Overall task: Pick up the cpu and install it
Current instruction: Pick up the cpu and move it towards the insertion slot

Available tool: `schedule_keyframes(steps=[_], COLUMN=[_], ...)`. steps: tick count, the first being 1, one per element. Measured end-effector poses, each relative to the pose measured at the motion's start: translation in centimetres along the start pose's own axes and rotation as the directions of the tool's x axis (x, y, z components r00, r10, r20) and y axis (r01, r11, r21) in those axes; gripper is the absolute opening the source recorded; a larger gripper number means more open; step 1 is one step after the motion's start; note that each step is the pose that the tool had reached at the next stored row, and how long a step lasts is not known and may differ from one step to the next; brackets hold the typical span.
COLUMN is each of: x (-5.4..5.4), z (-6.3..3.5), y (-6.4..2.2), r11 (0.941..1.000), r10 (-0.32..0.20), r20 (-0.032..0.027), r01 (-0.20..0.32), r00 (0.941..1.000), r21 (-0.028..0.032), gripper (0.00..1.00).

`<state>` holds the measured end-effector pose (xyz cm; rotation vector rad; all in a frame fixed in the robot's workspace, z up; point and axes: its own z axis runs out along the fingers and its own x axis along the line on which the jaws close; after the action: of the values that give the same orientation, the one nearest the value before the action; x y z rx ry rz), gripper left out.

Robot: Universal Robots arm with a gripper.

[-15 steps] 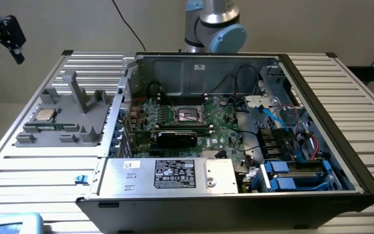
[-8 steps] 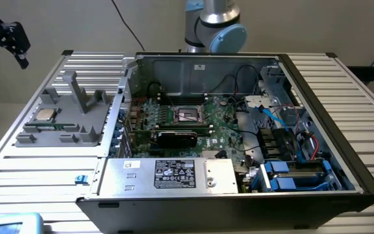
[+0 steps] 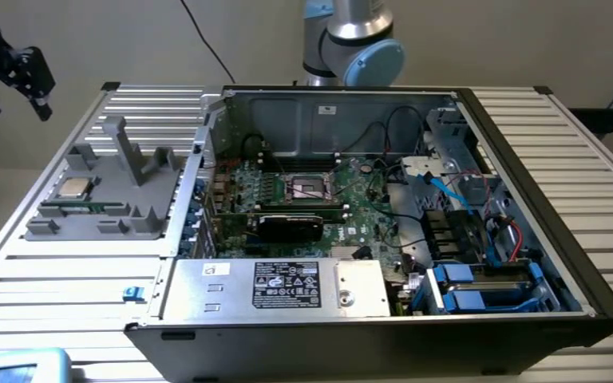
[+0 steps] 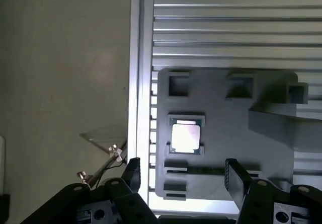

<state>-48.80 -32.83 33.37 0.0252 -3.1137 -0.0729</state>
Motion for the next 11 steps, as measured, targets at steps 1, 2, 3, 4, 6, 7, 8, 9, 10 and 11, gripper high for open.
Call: schedule_keyframes(steps=[1, 2, 3, 4, 6, 7, 8, 9, 10, 11], x=[0.03, 0.08, 0.12, 0.16, 0.26, 0.26, 0.26, 0.26, 0.27, 0.26], z=[0.11, 0.19, 0.27, 0.35, 0.57, 0.59, 0.58, 0.62, 0.71, 0.75], y=[0.00, 0.00, 0.00, -0.01, -0.02, -0.03, -0.03, -0.03, -0.02, 0.01], r11=[1.0000, 1.0000, 1.0000, 1.0000, 1.0000, 1.0000, 1.0000, 1.0000, 1.0000, 0.9998], r10=[0.000, 0.000, -0.001, -0.001, -0.002, -0.002, -0.002, -0.002, -0.001, -0.001], r20=[0.0025, 0.0071, 0.0125, 0.0161, 0.0202, 0.0199, 0.0197, 0.0197, 0.0198, 0.0194], r01=[0.000, 0.000, 0.001, 0.001, 0.002, 0.002, 0.002, 0.002, 0.001, 0.001], r00=[1.0000, 1.0000, 0.9999, 0.9999, 0.9998, 0.9998, 0.9998, 0.9998, 0.9998, 0.9998], r21=[0.0001, 0.0004, 0.0008, 0.0013, 0.0020, 0.0026, 0.0030, 0.0032, 0.0085, 0.0193], gripper=[0.78, 0.78, 0.78, 0.78, 0.78, 0.78, 0.78, 0.78, 0.78, 0.78])
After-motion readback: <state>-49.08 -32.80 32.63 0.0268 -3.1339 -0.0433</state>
